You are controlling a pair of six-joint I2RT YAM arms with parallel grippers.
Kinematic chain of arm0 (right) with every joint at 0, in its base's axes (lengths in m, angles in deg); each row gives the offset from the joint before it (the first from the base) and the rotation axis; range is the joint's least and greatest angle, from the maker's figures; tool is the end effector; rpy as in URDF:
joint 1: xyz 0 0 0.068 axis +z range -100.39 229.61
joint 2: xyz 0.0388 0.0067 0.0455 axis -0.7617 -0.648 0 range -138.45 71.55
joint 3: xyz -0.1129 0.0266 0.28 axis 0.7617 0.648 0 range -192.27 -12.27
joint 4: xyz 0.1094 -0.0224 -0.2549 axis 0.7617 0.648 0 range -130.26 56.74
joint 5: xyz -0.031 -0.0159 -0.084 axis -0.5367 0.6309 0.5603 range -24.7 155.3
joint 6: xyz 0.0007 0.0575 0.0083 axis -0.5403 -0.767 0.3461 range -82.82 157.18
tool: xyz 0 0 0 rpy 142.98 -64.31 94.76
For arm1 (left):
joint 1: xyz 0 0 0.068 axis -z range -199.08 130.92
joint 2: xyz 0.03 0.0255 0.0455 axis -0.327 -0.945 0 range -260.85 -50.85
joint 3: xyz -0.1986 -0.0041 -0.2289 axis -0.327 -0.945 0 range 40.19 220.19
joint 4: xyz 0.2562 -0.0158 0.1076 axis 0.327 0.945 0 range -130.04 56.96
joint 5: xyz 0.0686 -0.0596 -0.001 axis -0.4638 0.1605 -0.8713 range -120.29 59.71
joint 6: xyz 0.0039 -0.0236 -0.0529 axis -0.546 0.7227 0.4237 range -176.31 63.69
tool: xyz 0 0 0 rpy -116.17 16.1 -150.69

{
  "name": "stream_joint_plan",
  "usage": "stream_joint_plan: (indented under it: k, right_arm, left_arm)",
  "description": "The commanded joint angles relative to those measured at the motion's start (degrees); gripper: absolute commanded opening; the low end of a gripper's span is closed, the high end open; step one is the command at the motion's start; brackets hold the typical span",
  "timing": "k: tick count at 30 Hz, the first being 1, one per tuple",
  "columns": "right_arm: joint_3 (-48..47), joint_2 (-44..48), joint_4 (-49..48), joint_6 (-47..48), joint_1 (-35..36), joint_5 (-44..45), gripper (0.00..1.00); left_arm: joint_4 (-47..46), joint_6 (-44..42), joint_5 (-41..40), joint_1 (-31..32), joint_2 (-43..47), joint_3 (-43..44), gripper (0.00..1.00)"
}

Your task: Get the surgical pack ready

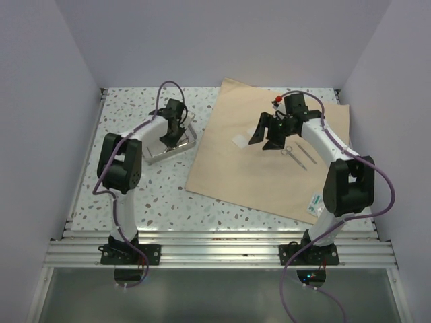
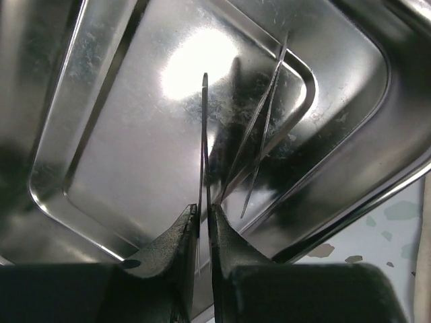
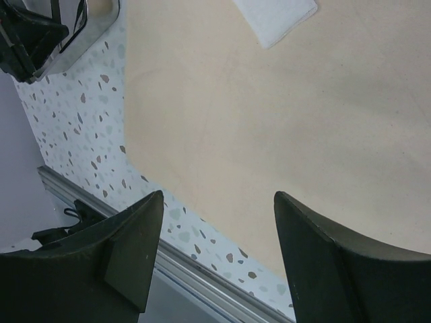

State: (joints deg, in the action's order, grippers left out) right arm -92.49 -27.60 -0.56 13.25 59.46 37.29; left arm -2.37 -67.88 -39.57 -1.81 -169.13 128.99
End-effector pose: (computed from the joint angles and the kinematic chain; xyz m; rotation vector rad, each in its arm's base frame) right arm 0.3836 0.0864 0.2817 0.1397 2.6376 0.8439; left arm 0.4440 -0.1311 0.1903 0.6366 2.6546 0.1937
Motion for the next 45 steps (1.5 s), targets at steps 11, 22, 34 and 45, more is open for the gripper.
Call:
stream_joint_plan:
  k: [11, 22, 34, 45]
  right_arm:
    - [-5.4, -3.4, 1.6, 2.6, -0.2, 10.6, 0.71]
    - [-9.7, -11.4, 6.2, 15.9, -2.1, 35.4, 0.57]
    - [-9.0, -14.0, 4.8, 23.6, -7.7, 35.3, 0.58]
    - [-2.0, -13.1, -0.2, 37.9, -9.2, 31.5, 0.59]
  left_arm:
    - [1.8, 4.8, 3.0, 0.5, 9.4, -0.1, 0.45]
    - [-2.4, 21.0, 18.1, 0.6, 19.0, -3.5, 0.50]
    - [-7.1, 23.0, 27.6, 0.7, 24.1, -9.1, 0.50]
    - [-10.1, 23.4, 31.5, 0.6, 22.3, -10.2, 0.50]
